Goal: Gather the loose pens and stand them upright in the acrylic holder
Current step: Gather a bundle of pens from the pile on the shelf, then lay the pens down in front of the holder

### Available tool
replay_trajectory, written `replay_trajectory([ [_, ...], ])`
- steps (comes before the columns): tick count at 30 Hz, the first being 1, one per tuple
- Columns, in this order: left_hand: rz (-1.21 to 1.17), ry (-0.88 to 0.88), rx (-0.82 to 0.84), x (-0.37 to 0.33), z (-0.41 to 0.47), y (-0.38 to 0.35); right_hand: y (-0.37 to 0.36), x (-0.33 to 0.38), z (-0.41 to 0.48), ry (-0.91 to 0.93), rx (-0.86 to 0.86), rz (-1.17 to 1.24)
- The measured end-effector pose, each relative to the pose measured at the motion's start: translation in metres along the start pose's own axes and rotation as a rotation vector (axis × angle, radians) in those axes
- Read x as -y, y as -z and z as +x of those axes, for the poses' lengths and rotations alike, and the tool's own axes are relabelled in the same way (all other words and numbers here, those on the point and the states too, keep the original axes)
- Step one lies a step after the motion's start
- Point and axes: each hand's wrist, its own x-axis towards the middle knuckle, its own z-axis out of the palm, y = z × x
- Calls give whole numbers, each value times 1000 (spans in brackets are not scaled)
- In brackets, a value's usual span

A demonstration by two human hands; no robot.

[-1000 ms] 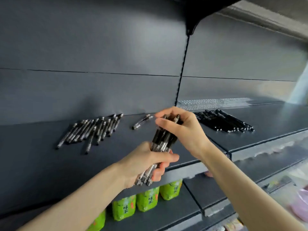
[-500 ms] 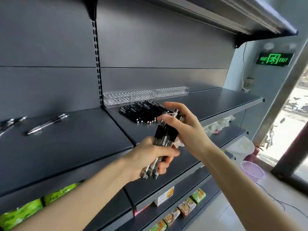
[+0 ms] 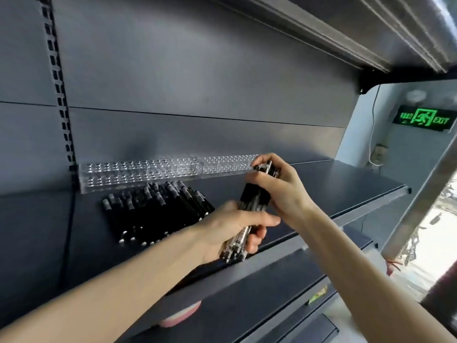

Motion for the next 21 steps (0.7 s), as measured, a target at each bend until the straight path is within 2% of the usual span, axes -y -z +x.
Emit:
replay_trajectory([
  [3, 59, -14, -73, -1, 39, -2, 31, -21, 34, -42, 27, 54],
  [7, 114, -60, -297, 4, 90, -6, 67, -51, 82, -83, 42, 74],
  [13, 744, -111, -549, 32, 168, -7, 110, -105, 150, -222, 208, 79],
  [18, 773, -22, -653, 47, 216, -25, 139, -134, 188, -211, 415, -28],
  [21, 966, 67, -759, 54, 236, -28, 149, -152, 203, -175, 499, -111],
])
